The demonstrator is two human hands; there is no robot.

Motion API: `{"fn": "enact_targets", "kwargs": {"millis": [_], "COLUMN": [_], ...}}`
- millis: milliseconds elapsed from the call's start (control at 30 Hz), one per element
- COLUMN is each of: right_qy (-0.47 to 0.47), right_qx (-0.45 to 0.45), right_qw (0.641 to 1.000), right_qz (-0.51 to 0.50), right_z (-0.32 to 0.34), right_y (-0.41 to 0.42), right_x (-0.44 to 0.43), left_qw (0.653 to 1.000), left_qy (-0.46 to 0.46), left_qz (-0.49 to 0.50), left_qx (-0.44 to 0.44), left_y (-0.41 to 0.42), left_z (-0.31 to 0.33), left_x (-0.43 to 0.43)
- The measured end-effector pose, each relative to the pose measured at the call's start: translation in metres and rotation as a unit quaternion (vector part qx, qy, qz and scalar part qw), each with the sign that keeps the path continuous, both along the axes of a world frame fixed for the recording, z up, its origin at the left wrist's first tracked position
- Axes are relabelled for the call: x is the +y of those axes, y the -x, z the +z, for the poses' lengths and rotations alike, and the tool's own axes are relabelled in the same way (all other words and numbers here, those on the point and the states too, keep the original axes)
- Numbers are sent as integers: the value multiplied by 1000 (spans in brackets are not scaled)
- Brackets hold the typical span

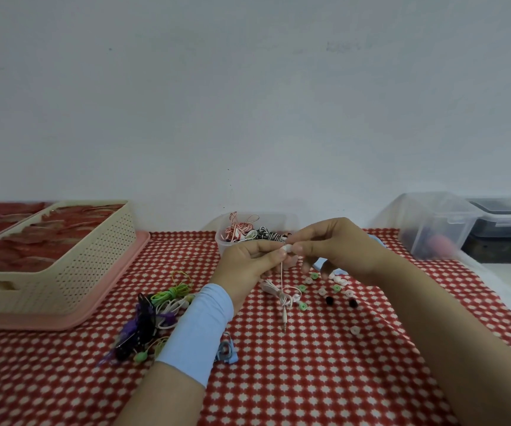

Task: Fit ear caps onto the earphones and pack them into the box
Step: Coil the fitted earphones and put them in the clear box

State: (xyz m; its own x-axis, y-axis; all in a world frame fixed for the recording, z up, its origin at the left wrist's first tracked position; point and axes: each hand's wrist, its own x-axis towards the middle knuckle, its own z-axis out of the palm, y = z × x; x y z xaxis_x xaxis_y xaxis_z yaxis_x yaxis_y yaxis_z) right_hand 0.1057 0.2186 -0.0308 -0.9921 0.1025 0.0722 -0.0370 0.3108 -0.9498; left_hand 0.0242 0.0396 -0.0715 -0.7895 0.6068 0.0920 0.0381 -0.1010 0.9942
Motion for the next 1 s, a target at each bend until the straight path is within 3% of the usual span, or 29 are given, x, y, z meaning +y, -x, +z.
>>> {"fn": "enact_targets", "kwargs": {"millis": [333, 533, 767, 1000], "right_qy": [-126, -111, 37, 8], "right_qx": [41, 36, -57, -77], "right_qw": [990, 993, 997, 997], "right_qz": [-36, -26, 21, 18], "right_z": [0, -1, -6, -14], "right_y": [3, 3, 0, 4], "right_x": [-6, -7, 4, 3], "left_qw": [997, 994, 998, 991], "left_qy": [53, 87, 47, 102], "left_qz": [23, 29, -10, -12], "left_qx": [44, 61, 38, 80], "left_y": [0, 1, -2, 2], "left_z": [1, 1, 4, 4], "left_x": [0, -2, -5, -12]}}
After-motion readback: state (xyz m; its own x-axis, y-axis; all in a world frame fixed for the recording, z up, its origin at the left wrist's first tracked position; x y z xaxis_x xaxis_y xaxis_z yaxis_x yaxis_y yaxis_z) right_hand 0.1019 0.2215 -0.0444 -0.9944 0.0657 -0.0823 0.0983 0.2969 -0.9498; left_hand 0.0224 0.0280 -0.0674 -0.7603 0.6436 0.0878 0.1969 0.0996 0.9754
